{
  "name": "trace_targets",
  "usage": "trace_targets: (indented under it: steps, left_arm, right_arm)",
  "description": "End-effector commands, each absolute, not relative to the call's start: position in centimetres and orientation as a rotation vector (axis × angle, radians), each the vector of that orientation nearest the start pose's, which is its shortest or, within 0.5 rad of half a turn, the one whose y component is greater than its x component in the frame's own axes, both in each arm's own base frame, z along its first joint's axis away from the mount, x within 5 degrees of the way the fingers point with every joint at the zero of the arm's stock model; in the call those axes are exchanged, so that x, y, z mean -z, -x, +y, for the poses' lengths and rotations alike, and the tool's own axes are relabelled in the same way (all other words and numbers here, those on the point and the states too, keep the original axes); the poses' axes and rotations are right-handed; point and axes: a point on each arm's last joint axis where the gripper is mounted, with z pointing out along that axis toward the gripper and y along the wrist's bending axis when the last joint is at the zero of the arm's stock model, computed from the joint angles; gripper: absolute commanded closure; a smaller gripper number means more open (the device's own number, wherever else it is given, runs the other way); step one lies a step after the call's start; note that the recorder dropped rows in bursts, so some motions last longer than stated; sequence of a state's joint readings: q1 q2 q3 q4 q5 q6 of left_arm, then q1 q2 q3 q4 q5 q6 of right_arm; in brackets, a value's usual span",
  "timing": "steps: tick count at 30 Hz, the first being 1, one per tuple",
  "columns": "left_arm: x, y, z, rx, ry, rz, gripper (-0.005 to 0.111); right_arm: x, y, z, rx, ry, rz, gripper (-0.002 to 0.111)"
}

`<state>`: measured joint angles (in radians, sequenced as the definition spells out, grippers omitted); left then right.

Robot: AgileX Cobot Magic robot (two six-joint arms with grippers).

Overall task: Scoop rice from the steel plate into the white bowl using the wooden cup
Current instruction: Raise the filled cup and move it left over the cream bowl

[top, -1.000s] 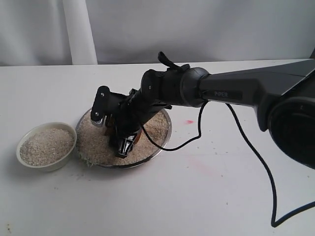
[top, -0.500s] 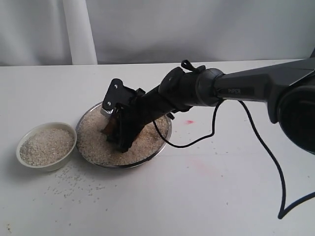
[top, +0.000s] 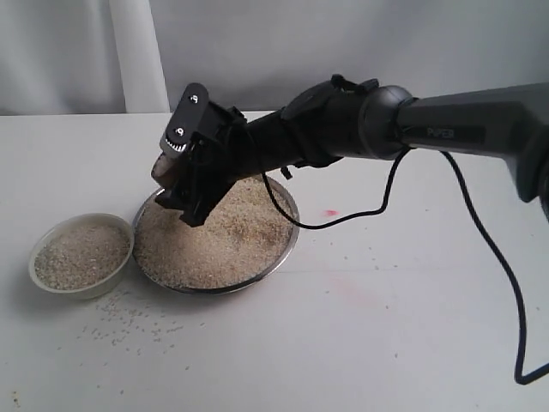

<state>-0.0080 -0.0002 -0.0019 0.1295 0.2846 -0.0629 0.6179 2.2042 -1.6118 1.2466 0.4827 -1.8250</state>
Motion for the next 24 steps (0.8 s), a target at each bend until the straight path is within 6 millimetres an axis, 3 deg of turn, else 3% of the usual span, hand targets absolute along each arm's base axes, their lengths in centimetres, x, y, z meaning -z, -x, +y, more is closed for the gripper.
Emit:
trace_targets:
  steps: [1,5,14,24]
  left_arm:
    - [-18.9,-5.5,0.2,-0.057,-0.029,1.755,0.107]
    - [-18.9,-5.5,0.2,-0.057,-0.029,1.755,0.107]
    - [-18.9,-5.5,0.2,-0.057,-0.029,1.755,0.107]
    - [-18.9,-5.5,0.2,-0.057,-0.029,1.755,0.107]
  right_arm:
    - [-20.7,-37.6,31.5,-0.505,1.424,1.596,0.108]
    - [-22.0,-37.3,31.4,-0.503,1.415,1.572,0.108]
    - [-21.7,-37.0,31.8,-0.498,1.434,1.568,0.108]
    - [-20.1,-34.4,36.6,-0.147,1.505,1.446,0.108]
